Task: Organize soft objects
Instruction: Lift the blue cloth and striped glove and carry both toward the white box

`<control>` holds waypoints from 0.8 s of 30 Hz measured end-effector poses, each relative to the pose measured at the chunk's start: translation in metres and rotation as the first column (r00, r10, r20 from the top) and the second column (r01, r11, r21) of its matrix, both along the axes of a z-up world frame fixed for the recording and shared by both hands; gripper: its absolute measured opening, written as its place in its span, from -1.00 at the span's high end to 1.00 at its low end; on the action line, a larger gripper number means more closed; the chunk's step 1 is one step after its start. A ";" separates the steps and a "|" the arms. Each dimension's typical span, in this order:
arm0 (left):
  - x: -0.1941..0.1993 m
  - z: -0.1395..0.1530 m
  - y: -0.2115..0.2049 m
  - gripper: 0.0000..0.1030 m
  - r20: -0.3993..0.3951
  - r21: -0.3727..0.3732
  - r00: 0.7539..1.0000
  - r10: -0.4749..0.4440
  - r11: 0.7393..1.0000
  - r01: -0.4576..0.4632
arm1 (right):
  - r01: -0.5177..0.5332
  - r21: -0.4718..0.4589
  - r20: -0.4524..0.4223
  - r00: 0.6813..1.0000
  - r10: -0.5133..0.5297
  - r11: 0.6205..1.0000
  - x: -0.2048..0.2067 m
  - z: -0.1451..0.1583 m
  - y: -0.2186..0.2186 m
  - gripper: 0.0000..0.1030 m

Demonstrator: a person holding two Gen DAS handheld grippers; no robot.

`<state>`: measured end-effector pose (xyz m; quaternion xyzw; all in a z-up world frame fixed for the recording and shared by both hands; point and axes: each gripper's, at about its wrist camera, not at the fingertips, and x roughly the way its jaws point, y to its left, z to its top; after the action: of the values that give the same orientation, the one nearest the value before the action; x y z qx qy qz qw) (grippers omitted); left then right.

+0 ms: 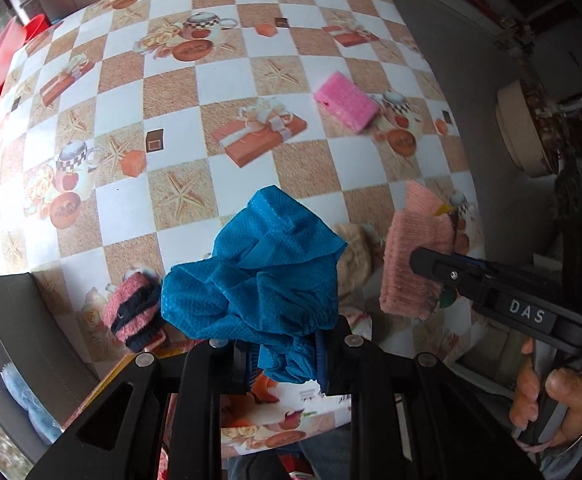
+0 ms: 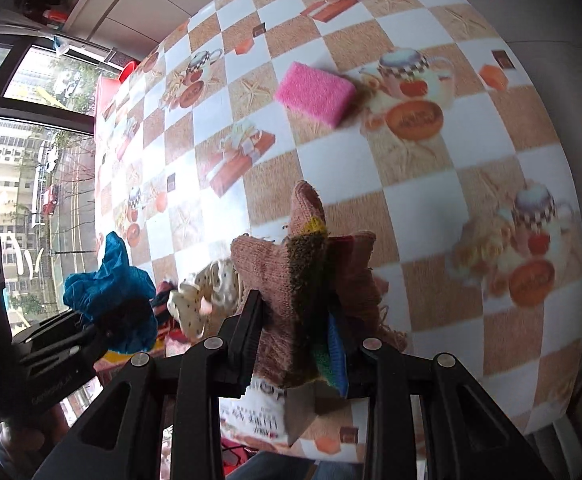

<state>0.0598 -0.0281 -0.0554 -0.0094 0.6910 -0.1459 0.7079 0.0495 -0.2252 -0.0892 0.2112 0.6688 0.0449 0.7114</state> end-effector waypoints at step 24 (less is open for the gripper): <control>-0.078 0.079 0.081 0.53 0.160 -0.105 0.987 0.032 0.994 -0.015 | -0.058 -0.032 0.104 0.993 0.062 0.998 -0.078 0.074 0.103 0.38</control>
<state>-0.0186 0.0525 0.0233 -0.0425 0.6228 -0.1734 0.7618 -0.0288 -0.1220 -0.0151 0.1780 0.6371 0.0676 0.7469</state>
